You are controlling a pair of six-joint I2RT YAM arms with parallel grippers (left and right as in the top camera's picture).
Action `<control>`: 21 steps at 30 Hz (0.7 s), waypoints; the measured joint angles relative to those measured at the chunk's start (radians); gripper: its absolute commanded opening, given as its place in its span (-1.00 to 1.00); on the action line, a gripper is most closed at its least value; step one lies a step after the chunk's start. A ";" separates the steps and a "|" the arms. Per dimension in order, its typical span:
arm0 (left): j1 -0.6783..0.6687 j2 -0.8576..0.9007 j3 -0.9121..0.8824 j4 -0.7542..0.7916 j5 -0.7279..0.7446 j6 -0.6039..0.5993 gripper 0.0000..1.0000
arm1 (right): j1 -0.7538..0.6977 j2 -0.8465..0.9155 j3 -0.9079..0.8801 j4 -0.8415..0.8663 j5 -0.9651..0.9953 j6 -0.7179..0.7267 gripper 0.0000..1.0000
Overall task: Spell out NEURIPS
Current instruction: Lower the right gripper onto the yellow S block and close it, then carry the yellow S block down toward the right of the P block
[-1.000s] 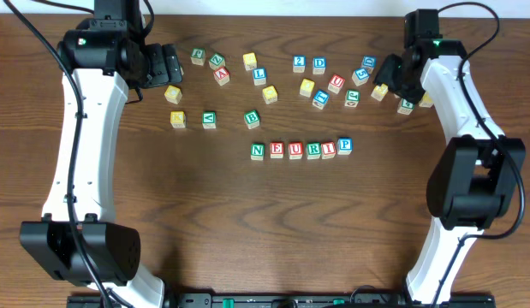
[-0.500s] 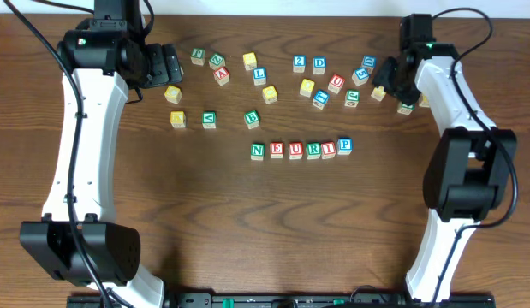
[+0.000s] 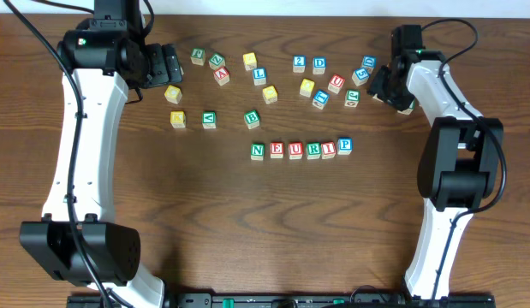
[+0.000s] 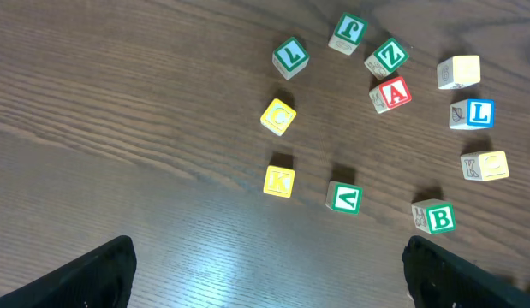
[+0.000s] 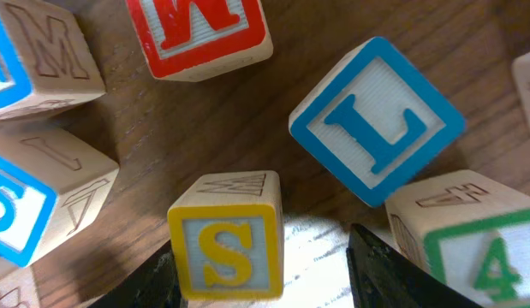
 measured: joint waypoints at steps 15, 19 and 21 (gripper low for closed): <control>0.000 0.000 0.000 0.000 0.000 0.000 0.96 | 0.000 0.003 0.000 0.041 0.001 -0.134 -0.37; 0.000 0.000 0.000 0.000 0.000 0.000 0.96 | 0.000 0.003 0.000 0.034 0.000 -0.180 -0.41; 0.000 0.000 0.000 0.000 0.000 0.000 0.96 | 0.000 0.003 0.001 0.016 -0.009 -0.202 -0.45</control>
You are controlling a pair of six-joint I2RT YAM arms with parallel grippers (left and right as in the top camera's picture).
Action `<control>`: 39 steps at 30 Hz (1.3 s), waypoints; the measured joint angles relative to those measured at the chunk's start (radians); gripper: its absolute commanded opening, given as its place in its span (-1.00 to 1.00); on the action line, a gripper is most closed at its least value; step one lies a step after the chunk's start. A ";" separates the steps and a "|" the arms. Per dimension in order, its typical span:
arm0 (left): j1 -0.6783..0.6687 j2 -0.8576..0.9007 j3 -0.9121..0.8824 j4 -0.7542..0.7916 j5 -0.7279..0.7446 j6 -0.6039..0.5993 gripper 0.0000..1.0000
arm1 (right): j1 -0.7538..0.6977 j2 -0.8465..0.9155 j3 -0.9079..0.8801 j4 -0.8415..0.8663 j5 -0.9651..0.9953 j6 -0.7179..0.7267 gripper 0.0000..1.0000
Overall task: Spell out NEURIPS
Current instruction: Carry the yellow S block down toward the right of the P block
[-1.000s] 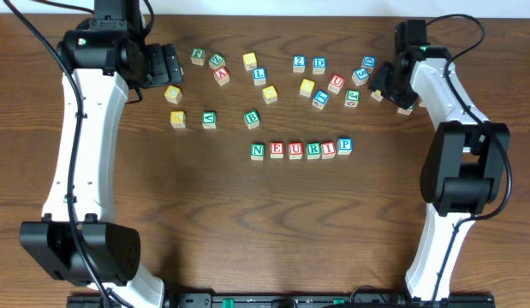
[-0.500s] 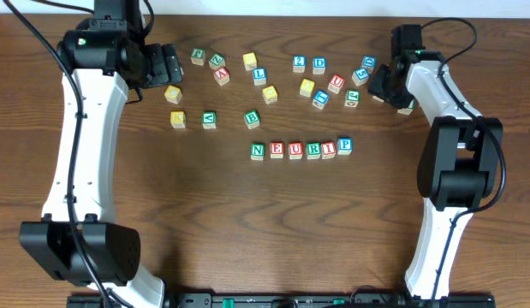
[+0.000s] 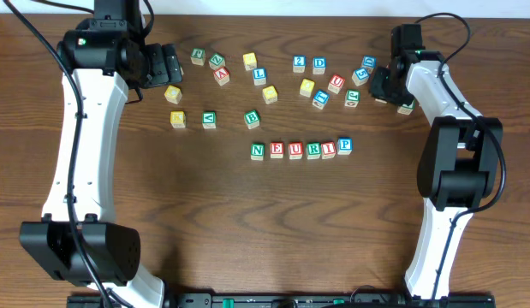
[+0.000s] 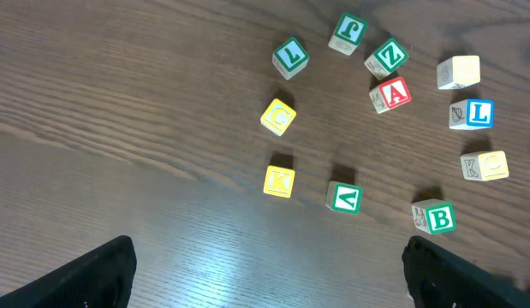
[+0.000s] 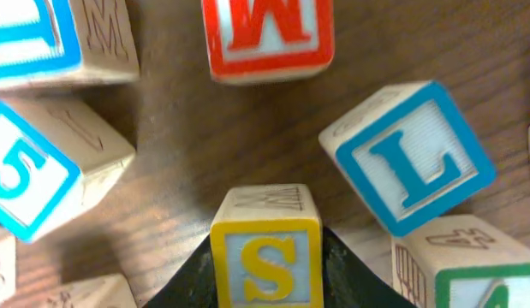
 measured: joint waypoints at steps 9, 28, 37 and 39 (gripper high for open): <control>0.000 0.000 0.000 0.000 0.000 0.000 0.96 | 0.000 0.000 0.100 -0.240 -0.041 -0.090 -0.53; 0.000 0.000 0.000 0.000 0.000 0.000 0.96 | 0.109 -0.001 0.032 -0.494 -0.098 -0.145 -0.56; 0.000 0.000 0.000 0.000 0.000 0.000 0.96 | 0.148 -0.017 -0.010 -0.503 -0.094 -0.146 -0.53; 0.000 0.000 0.000 0.000 0.000 0.000 0.96 | 0.152 -0.017 -0.012 -0.517 -0.094 -0.146 -0.53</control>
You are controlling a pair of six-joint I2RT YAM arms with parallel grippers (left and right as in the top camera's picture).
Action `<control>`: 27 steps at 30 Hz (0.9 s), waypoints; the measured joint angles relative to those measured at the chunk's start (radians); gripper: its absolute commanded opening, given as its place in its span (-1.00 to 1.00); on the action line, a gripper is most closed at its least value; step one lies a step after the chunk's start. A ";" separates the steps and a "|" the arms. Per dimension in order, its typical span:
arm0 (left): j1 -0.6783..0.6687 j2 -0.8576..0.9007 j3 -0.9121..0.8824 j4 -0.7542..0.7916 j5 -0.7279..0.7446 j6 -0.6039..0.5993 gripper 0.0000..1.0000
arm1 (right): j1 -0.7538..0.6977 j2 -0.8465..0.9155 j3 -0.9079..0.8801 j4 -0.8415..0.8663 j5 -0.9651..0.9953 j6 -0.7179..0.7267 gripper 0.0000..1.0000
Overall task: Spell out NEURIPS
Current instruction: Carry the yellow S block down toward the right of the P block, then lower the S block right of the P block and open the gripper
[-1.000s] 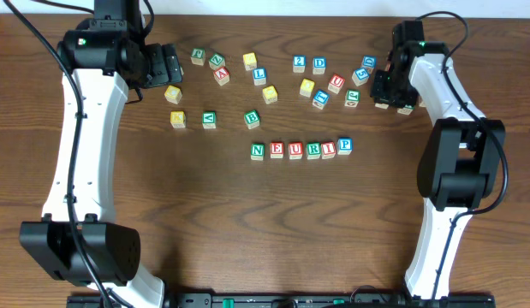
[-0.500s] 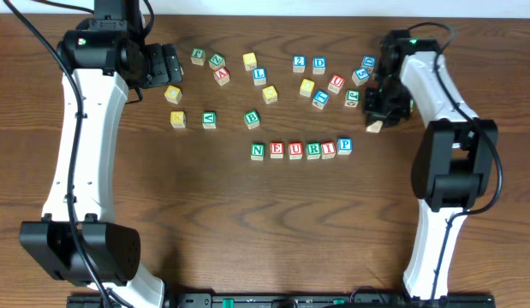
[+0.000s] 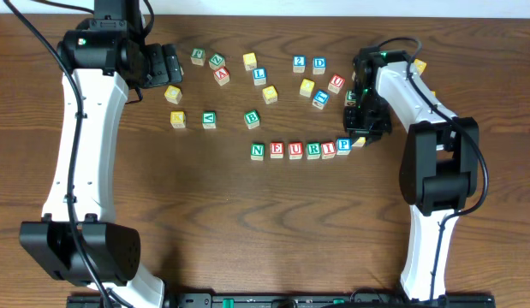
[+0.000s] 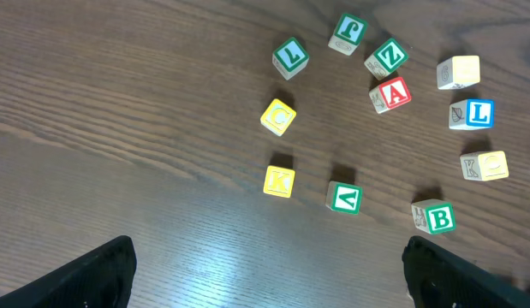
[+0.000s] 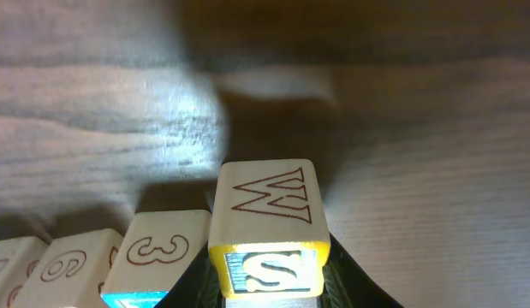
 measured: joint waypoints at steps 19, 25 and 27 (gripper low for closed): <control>0.000 0.000 0.000 0.000 0.000 0.000 0.96 | 0.054 0.000 -0.013 -0.036 0.027 -0.074 -0.52; 0.000 0.000 0.000 0.000 0.000 0.000 0.96 | 0.097 0.000 -0.013 -0.026 0.036 -0.084 -0.49; 0.000 0.000 0.000 0.000 0.000 0.000 0.96 | 0.111 0.000 -0.013 -0.025 0.038 -0.087 -0.48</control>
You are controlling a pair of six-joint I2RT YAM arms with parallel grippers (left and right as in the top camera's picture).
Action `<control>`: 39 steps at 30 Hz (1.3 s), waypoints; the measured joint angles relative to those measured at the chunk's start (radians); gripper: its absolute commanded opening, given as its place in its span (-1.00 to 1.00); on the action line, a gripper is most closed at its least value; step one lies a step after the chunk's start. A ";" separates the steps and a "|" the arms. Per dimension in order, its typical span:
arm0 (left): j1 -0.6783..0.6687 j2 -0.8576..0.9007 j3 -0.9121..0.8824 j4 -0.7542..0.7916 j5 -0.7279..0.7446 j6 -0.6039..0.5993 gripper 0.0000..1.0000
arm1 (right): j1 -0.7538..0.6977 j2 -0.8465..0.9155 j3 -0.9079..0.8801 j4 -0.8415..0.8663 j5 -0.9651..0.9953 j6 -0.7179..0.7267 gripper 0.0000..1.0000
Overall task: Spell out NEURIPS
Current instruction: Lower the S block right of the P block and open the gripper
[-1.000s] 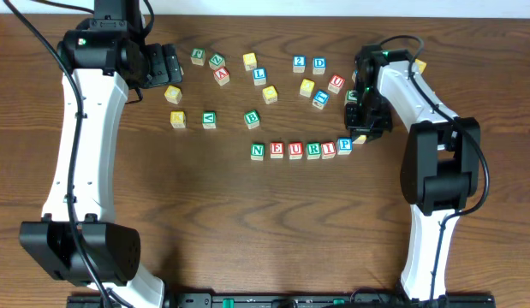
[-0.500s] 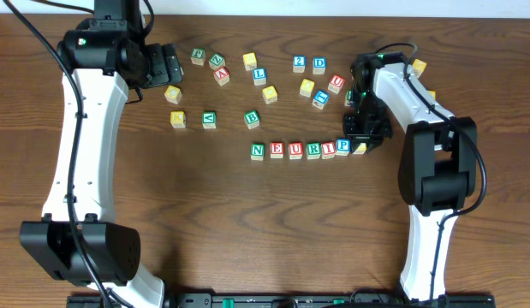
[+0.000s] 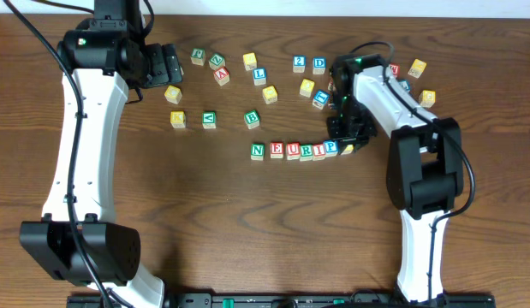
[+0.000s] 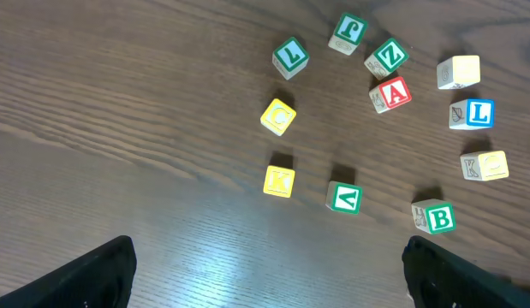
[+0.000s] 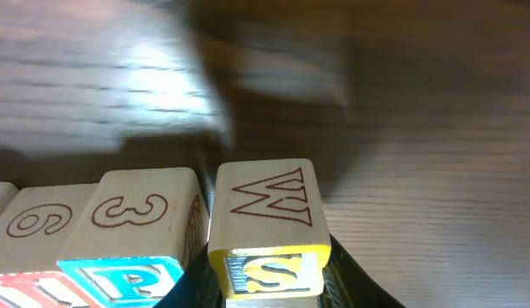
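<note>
The lettered blocks N, E, U, R, I, P stand in a row point(image 3: 292, 151) at the table's middle. My right gripper point(image 5: 266, 287) is shut on the yellow S block point(image 5: 265, 229), which sits right beside the blue P block point(image 5: 136, 278) at the row's right end. Whether the S block rests on the wood cannot be told. In the overhead view the right gripper point(image 3: 345, 137) covers most of that block. My left gripper point(image 4: 269, 282) stands open over bare wood at the back left, holding nothing.
Several loose blocks lie along the back: a yellow K point(image 4: 279, 181), a green V point(image 4: 344, 198), a green B point(image 4: 438, 217) and a red A point(image 4: 391, 92) near the left arm. More sit behind the right arm point(image 3: 416, 68).
My right gripper has shifted left with the S block, from just clear of the P block to right beside it. The row's right end now stands slightly further left. The left arm is unchanged.
My right gripper first stood open around the S block among the loose blocks at the back right. Then it was shut on it there. Then it held the block near the row's right end, and now beside the P. The left arm stayed still.
</note>
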 measured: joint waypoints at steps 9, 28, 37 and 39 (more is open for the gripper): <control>0.000 0.000 0.000 0.000 0.000 0.000 0.95 | 0.036 0.000 0.000 0.012 -0.035 0.037 -0.45; 0.000 0.000 0.000 0.000 0.000 0.000 0.96 | 0.089 0.002 -0.010 0.036 -0.115 0.201 0.11; 0.000 0.000 0.000 0.000 0.000 0.000 0.96 | 0.089 0.002 0.051 -0.051 -0.124 0.185 0.04; 0.000 0.000 0.000 0.000 0.000 0.000 0.96 | 0.089 0.002 0.079 -0.076 -0.124 0.174 0.12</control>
